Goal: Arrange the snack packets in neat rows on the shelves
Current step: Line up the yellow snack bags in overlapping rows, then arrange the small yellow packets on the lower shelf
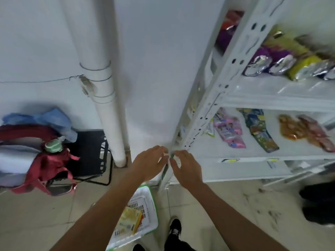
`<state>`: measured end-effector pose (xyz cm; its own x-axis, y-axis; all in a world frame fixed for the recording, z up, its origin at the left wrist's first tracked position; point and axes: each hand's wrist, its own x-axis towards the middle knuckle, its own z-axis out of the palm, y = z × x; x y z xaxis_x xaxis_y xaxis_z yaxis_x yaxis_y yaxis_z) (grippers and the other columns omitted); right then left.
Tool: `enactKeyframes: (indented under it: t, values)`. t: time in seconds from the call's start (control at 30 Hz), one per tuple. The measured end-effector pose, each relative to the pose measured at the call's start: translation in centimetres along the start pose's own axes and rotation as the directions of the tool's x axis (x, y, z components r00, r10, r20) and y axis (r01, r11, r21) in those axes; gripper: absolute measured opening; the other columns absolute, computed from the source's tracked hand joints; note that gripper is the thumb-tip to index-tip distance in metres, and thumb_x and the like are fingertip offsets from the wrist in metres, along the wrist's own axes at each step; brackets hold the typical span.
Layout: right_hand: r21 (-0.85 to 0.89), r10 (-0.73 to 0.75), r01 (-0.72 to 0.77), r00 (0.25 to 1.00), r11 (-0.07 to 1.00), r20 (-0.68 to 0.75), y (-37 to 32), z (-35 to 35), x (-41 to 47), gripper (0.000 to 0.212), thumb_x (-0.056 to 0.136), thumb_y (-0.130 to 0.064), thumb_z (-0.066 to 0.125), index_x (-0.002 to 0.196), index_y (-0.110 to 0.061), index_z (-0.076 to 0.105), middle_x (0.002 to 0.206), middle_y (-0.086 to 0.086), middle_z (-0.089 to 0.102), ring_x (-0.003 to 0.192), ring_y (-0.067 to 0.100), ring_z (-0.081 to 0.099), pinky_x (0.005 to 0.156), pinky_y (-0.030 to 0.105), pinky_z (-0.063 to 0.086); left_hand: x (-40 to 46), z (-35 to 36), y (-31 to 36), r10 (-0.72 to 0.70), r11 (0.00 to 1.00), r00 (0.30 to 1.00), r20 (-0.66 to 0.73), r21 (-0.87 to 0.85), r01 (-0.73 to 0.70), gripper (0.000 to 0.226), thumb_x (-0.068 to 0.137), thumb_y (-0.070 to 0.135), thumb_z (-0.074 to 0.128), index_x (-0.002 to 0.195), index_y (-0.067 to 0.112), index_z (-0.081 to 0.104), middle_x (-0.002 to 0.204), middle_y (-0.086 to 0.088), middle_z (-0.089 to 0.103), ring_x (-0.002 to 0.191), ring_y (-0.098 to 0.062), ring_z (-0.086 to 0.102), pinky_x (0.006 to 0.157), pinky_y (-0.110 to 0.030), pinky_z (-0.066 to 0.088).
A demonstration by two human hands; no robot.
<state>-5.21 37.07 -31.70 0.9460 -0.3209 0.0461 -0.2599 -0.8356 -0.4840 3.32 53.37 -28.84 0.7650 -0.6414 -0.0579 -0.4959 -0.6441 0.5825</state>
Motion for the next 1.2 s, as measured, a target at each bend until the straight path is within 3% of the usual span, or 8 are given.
enactKeyframes:
  t: [0.13, 0.27, 0.37, 0.57, 1.2]
  values:
    - [-0.053, 0.097, -0.103, 0.991, 0.993, -0.093, 4.7, -4.1, -0.8, 0.061, 0.095, -0.053, 0.040, 0.138, -0.015, 0.062, 0.131, 0.006, 0.067, 0.114, 0.033, 0.063, 0.089, 0.046, 0.056, 2.5, 2.3, 6.2, 0.204, 0.979, 0.978, 0.042, -0.012, -0.204, 0.029, 0.109, 0.039, 0.043, 0.129, 0.028, 0.061, 0.122, 0.010, 0.062, 0.110, -0.014, 0.061, 0.089, -0.030, 0.048]
    - [-0.098, 0.249, -0.256, 0.965, 0.962, -0.080, 8.9, -8.2, -1.9, 0.084, 0.089, -0.066, 0.026, 0.158, -0.020, 0.041, 0.157, 0.007, 0.047, 0.140, 0.033, 0.045, 0.111, 0.050, 0.042, 5.0, 5.0, 11.5, 0.374, 0.927, 0.924, 0.076, -0.033, -0.373, 0.036, 0.108, 0.037, 0.048, 0.141, 0.025, 0.054, 0.139, 0.010, 0.050, 0.126, -0.011, 0.051, 0.097, -0.030, 0.048]
    - [-0.093, 0.341, -0.350, 0.935, 0.932, -0.098, 11.9, -10.9, -3.0, 0.090, 0.086, -0.072, 0.018, 0.162, -0.026, 0.032, 0.164, 0.005, 0.036, 0.149, 0.030, 0.035, 0.118, 0.047, 0.033, 7.2, 6.4, 15.1, 0.419, 0.908, 0.905, 0.076, -0.036, -0.417, 0.038, 0.107, 0.034, 0.050, 0.143, 0.021, 0.052, 0.143, 0.006, 0.045, 0.129, -0.018, 0.052, 0.102, -0.040, 0.049]
    - [-0.090, 0.402, -0.409, 0.911, 0.908, -0.087, 17.1, -15.1, -4.4, 0.069, 0.103, -0.058, 0.044, 0.162, -0.026, 0.029, 0.168, 0.006, 0.028, 0.152, 0.032, 0.030, 0.120, 0.047, 0.028, 10.6, 8.9, 20.6, 0.354, 0.935, 0.932, 0.077, -0.004, -0.354, 0.040, 0.107, 0.030, 0.052, 0.144, 0.015, 0.055, 0.145, -0.003, 0.046, 0.135, -0.024, 0.049, 0.109, -0.043, 0.044]
    - [-0.060, 0.329, -0.327, 0.944, 0.943, 0.036, 28.2, -19.7, 2.2, 0.068, 0.102, -0.053, 0.049, 0.161, -0.022, 0.032, 0.167, 0.011, 0.027, 0.153, 0.034, 0.025, 0.123, 0.047, 0.022, 19.7, 17.4, 23.7, 0.126, 0.952, 0.981, 0.146, 0.259, -0.161, 0.042, 0.107, 0.034, 0.051, 0.145, 0.015, 0.052, 0.146, -0.010, 0.048, 0.137, -0.032, 0.048, 0.110, -0.047, 0.041]
